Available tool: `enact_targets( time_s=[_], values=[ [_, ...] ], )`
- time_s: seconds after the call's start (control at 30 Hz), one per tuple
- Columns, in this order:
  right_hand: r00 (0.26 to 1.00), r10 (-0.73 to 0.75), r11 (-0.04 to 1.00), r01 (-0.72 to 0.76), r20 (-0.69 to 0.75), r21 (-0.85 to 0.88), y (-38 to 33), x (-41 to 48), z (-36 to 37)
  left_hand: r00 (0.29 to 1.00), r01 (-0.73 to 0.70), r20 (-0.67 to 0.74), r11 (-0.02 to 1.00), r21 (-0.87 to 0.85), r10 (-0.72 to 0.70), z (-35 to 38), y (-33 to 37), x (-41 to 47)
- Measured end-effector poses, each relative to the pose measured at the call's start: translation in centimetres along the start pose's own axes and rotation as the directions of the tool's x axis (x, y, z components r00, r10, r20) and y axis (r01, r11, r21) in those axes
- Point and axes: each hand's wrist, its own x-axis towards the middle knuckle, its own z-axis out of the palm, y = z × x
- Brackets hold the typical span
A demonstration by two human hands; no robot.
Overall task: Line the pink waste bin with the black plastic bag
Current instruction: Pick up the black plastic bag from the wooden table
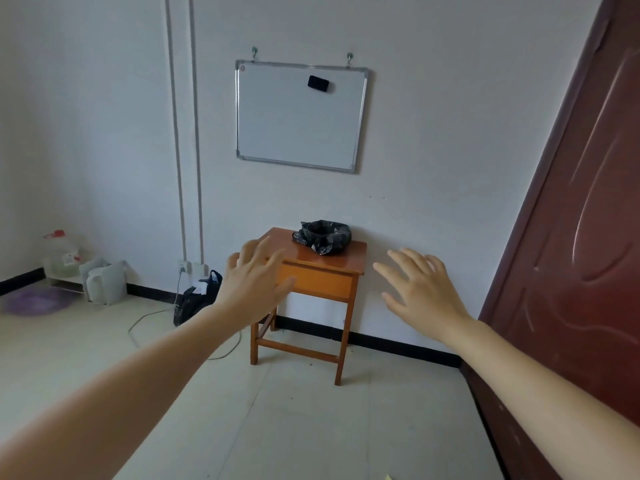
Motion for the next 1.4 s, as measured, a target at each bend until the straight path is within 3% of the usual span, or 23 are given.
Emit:
enact_targets(
  time_s=[0.17, 0.4, 0.6, 0.8, 0.93, 1.13, 1.27, 1.4],
  values=[
    [0.998, 0.005, 1.0, -0.005, -0.06, -0.004, 4.3, 5.1, 5.3, 0.999, -0.014, -0.034, 1.0, -0.01, 0.013, 2.6, -0.2, 7.3],
    [0.992, 0.012, 0.995, 0.001, -0.128, 0.104, 6.8, 12.8, 14.8, 0.996, 0.092, -0.023, 0.996, 0.009, -0.092, 7.1, -2.3, 16.8],
    [0.988, -0.152, 0.988, 0.152, 0.026, 0.027, 7.0, 15.0, 26.1, 0.985, 0.124, 0.112, 0.989, 0.083, -0.133, 14.7, -6.8, 21.9],
    [0.996, -0.082, 0.995, 0.083, 0.027, -0.048, 11.7, 23.6, 31.6, 0.989, 0.13, 0.064, 0.991, 0.044, -0.133, 18.0, -10.8, 32.8],
    [1.0, 0.005, 1.0, -0.005, 0.029, 0.0, 13.9, 27.7, 36.5, 0.989, 0.131, 0.066, 0.991, -0.02, -0.129, 21.4, -12.2, 40.2],
    [0.979, -0.051, 0.996, 0.065, 0.197, -0.063, 17.2, 27.7, 45.2, 0.979, 0.016, 0.203, 1.0, 0.015, -0.018, 29.1, -11.5, 47.3],
    [0.979, 0.042, 0.997, -0.028, 0.198, -0.071, 22.9, 31.6, 49.5, 0.983, 0.087, 0.166, 0.996, -0.032, -0.08, 31.9, -11.5, 54.0],
    [0.967, 0.035, 0.999, -0.036, 0.251, 0.0, 26.4, 36.1, 53.8, 0.973, 0.167, 0.168, 0.986, -0.024, -0.16, 35.2, -10.9, 59.6]
  ],
)
